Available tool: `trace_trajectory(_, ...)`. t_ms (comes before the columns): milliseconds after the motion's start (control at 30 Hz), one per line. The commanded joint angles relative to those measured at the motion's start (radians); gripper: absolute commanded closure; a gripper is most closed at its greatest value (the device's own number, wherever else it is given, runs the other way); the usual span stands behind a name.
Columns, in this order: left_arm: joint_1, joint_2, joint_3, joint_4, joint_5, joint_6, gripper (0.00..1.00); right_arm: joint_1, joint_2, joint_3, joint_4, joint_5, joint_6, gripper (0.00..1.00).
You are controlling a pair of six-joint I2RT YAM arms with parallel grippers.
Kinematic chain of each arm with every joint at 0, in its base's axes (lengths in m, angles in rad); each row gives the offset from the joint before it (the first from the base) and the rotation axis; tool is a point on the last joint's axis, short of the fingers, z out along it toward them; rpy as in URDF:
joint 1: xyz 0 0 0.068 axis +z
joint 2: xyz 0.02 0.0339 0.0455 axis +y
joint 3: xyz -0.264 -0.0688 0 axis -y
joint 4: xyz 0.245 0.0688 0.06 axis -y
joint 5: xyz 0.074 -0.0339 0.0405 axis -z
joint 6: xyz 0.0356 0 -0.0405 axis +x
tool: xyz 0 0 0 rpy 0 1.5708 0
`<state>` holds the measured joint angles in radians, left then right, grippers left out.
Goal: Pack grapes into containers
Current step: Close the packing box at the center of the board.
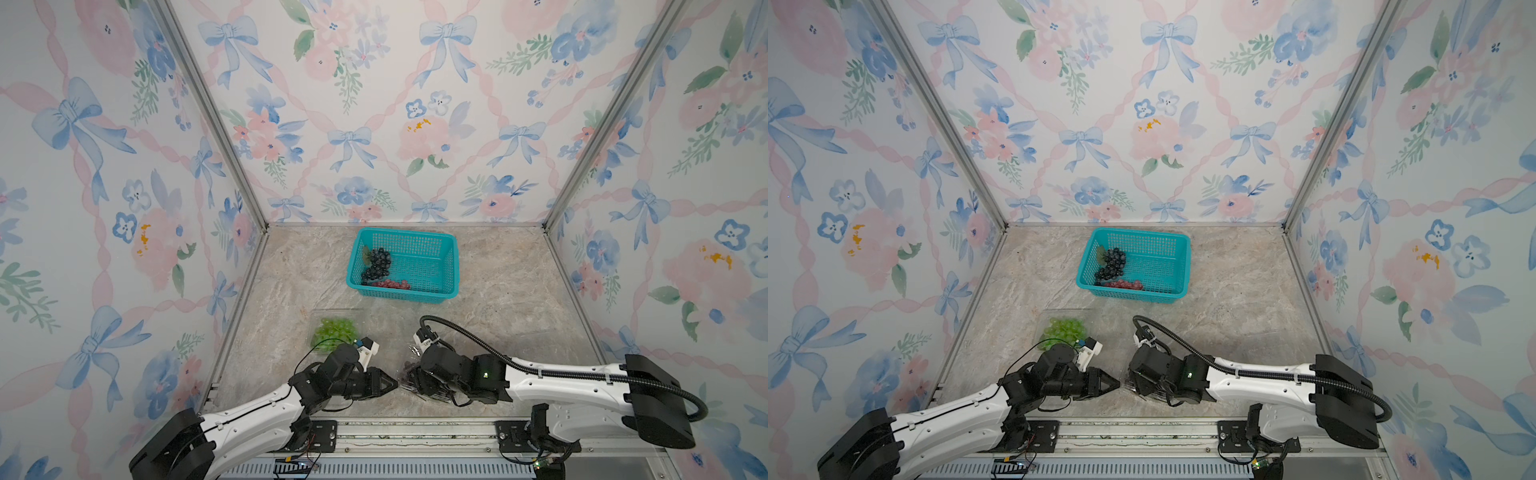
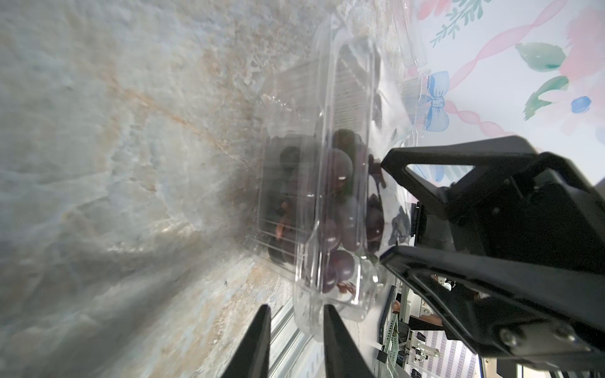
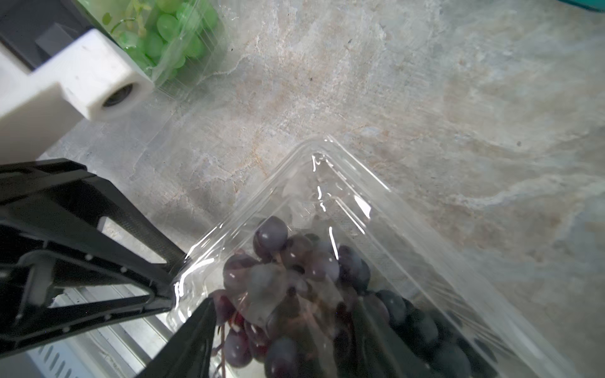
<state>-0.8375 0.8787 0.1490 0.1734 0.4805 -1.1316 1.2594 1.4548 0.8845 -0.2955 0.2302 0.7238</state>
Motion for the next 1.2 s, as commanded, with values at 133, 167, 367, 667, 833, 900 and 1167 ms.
trace_trajectory(133, -0.008, 0.017, -0.033, 0.100, 0.022, -0.070, 0.72, 0.018, 0.033, -0.065, -0.089, -0.063, 0.045, 0.34)
trace_trajectory(167, -0.008, 0.018, -0.036, 0.106, 0.021, -0.077, 0.72, 0.018, 0.032, -0.069, -0.087, -0.063, 0.046, 0.35)
trace_trajectory(367, -0.008, 0.025, -0.053, 0.135, 0.005, -0.117, 0.77, 0.018, 0.026, -0.082, -0.079, -0.063, 0.052, 0.35)
trace_trajectory(667, -0.015, 0.053, -0.058, 0.148, -0.003, -0.126, 0.85, 0.018, 0.020, -0.104, -0.064, -0.063, 0.068, 0.36)
trace_trajectory(833, -0.023, 0.081, -0.059, 0.151, -0.009, -0.119, 0.86, 0.018, 0.011, -0.113, -0.062, -0.060, 0.070, 0.36)
trace_trajectory(900, -0.023, 0.092, -0.058, 0.154, -0.008, -0.117, 0.87, 0.018, 0.010, -0.117, -0.060, -0.060, 0.071, 0.36)
trace_trajectory(1167, -0.028, 0.090, -0.051, 0.159, -0.018, -0.117, 0.92, 0.018, -0.029, -0.100, -0.092, -0.042, 0.064, 0.35)
